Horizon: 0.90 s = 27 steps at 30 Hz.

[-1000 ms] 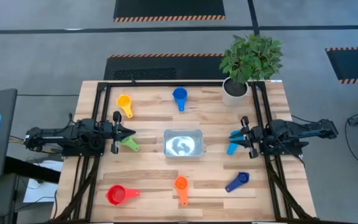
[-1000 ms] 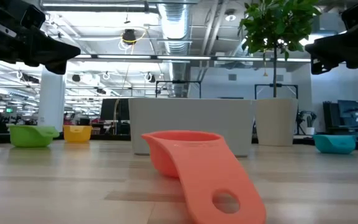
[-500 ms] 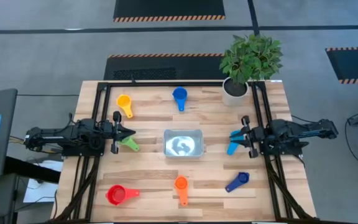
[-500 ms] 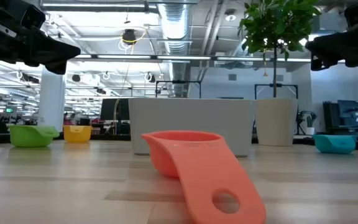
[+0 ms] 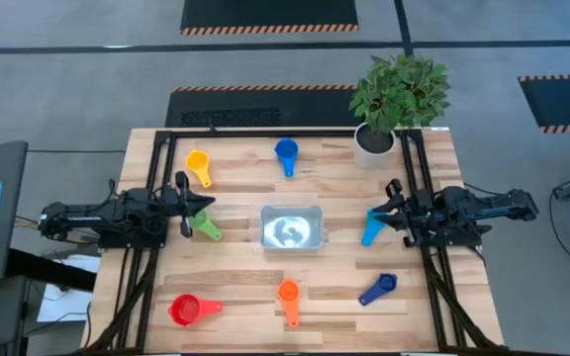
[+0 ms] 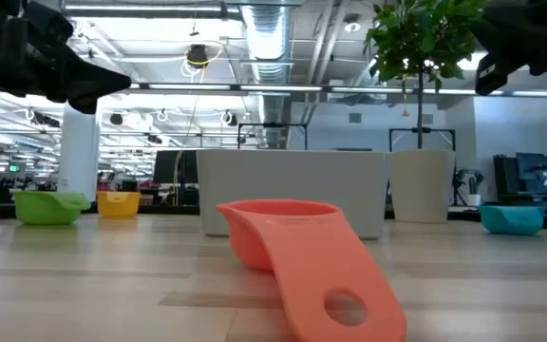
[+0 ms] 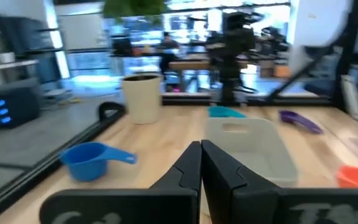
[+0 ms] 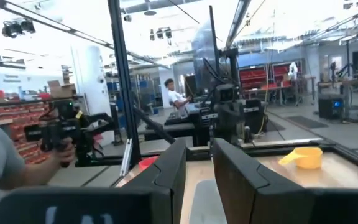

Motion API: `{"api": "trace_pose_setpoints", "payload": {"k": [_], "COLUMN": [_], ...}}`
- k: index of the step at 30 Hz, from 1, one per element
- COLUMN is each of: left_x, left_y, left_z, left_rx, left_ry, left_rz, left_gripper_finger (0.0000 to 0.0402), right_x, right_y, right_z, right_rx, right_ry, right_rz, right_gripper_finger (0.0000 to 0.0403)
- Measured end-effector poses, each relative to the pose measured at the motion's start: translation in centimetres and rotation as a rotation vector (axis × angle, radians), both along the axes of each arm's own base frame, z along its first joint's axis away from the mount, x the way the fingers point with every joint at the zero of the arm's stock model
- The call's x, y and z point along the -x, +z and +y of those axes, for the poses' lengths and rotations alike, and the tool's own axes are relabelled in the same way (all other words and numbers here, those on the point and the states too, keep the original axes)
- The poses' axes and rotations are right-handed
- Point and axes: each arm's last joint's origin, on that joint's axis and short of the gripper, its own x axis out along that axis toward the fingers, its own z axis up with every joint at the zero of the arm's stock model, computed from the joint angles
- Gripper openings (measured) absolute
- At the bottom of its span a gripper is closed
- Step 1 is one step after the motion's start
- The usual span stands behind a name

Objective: Nest measuring cups in basket
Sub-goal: Stack the yellow measuring cup on top of the red measuring cup

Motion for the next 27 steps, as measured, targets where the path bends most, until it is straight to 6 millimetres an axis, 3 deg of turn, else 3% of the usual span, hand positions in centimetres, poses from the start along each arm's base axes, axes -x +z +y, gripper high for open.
{"api": "trace_pose_setpoints", "payload": {"k": [3,8,19,27], "left_x": [0.0,0.0,-0.1,-1.4], "left_y": [0.1,0.3,0.6,0.6], "left_z": [0.0,0.1,0.6,0.9], "left_rx": [0.068,-0.009,0.025,0.098], "left_ry": [0.011,0.022,0.200,0.324], "left_rz": [-0.020,-0.048,-0.080,-0.073], "left_gripper_finger": [0.0000,0.0000,0.0005,0.0080], "right_x": [0.0,-0.1,-1.4,-2.9], "right_y": [0.1,-0.1,-1.1,-0.9], "right_z": [-0.3,-0.7,-0.6,-0.5], "right_rx": [-0.030,-0.057,-0.137,-0.167], "right_ry": [-0.064,-0.172,-0.156,-0.161], "right_rz": [-0.005,0.022,0.149,0.130], "right_gripper_finger": [0.0108,0.0108,0.0108,0.0108]}}
